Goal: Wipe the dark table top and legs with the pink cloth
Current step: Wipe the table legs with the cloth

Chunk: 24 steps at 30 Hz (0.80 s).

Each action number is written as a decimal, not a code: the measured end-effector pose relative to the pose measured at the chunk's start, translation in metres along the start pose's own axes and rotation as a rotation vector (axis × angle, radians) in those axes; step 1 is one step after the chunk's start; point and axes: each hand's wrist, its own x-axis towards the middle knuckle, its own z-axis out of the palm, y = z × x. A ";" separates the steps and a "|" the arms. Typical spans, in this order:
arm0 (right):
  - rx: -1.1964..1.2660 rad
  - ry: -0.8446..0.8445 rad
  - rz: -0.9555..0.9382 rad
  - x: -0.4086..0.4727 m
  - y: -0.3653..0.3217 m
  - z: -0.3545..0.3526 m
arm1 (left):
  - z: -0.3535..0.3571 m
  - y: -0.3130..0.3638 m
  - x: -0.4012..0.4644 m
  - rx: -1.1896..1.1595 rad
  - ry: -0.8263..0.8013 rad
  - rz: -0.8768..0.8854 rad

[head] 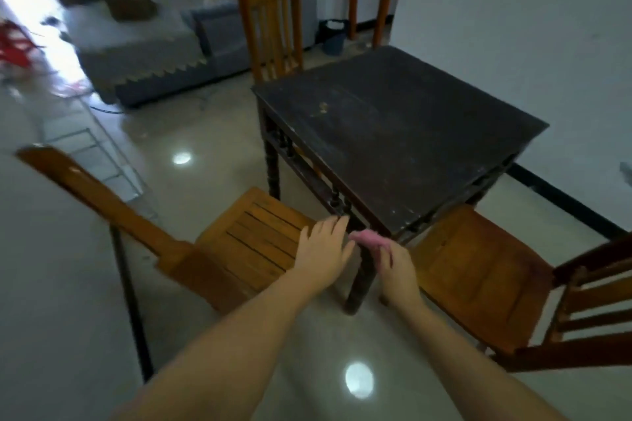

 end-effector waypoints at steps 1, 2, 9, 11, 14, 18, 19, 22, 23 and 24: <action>0.059 -0.020 -0.054 0.008 -0.028 -0.008 | -0.028 0.006 0.012 0.006 0.048 0.007; 0.106 -0.020 -0.100 0.017 -0.056 -0.017 | -0.056 0.009 0.024 0.008 0.082 0.013; 0.106 -0.031 -0.236 0.084 -0.144 -0.008 | -0.189 -0.040 0.075 0.187 0.193 0.094; 0.091 -0.032 -0.213 0.104 -0.149 0.007 | -0.205 -0.075 0.082 0.259 0.184 0.098; 0.039 -0.026 -0.158 0.138 -0.152 0.037 | -0.220 -0.130 0.102 0.295 0.137 0.099; -0.003 0.008 -0.163 0.180 -0.181 0.093 | -0.238 -0.200 0.139 0.287 0.071 0.135; 0.022 0.018 -0.157 0.191 -0.189 0.111 | -0.242 -0.215 0.147 0.285 0.033 0.151; 0.062 0.005 -0.146 0.220 -0.213 0.160 | -0.248 -0.257 0.170 0.304 -0.074 0.183; 0.043 0.001 -0.162 0.229 -0.218 0.173 | -0.249 -0.269 0.176 0.316 -0.097 0.187; 0.022 -0.011 -0.175 0.237 -0.222 0.184 | -0.249 -0.280 0.181 0.321 -0.120 0.182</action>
